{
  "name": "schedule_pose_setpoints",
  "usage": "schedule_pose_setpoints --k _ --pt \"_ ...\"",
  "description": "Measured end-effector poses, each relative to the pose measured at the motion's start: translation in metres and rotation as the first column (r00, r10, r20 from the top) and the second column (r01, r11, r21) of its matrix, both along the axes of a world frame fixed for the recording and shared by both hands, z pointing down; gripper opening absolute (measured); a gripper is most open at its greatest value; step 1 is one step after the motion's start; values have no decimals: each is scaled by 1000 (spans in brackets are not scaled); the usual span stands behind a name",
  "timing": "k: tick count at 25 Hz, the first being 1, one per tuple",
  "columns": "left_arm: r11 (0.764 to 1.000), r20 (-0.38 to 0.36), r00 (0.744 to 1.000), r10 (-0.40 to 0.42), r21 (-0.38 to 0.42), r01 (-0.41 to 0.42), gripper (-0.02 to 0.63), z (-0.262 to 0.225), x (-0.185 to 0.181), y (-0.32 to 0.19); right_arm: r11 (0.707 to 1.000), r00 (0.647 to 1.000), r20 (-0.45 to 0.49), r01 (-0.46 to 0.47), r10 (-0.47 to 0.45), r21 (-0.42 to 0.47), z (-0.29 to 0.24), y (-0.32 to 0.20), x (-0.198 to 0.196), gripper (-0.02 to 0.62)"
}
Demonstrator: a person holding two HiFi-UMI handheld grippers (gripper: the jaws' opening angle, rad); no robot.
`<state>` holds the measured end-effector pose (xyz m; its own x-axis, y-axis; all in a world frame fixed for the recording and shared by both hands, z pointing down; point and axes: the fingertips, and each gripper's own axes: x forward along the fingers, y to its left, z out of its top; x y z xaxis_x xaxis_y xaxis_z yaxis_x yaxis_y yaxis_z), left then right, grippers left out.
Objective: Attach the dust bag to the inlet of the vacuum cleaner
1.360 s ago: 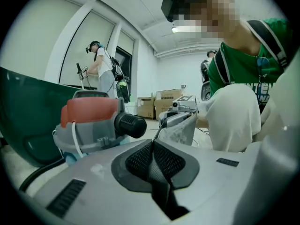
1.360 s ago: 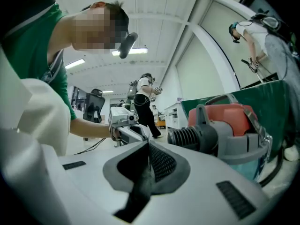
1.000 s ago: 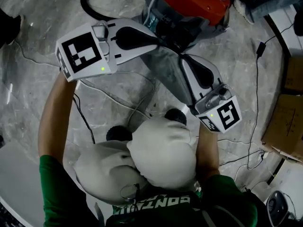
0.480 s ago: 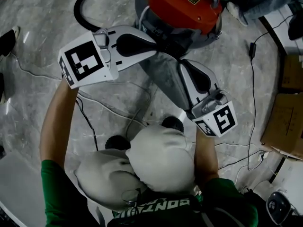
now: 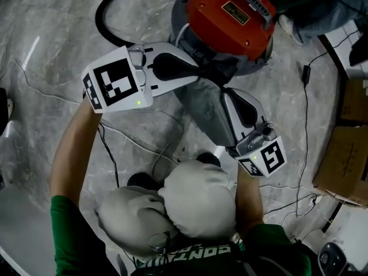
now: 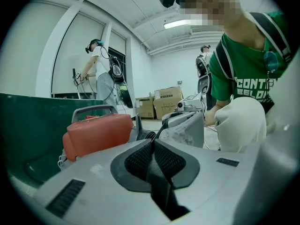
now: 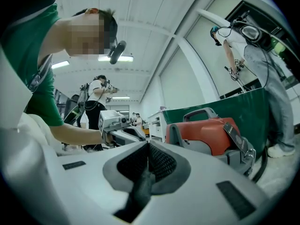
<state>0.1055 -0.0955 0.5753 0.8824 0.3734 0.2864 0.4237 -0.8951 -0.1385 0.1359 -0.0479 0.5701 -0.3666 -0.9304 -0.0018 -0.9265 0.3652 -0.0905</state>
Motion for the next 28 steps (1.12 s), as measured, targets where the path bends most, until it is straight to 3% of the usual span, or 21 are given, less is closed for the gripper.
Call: schedule_pose_setpoints --k 9,28 --pt "999 12 999 36 0 -36 26 2 13 -8 1000 999 54 -3 3 0 2 -8 12 16" --pt "999 12 999 51 0 -51 37 8 26 -17 1000 998 65 18 -17 -12 3 -18 23 20"
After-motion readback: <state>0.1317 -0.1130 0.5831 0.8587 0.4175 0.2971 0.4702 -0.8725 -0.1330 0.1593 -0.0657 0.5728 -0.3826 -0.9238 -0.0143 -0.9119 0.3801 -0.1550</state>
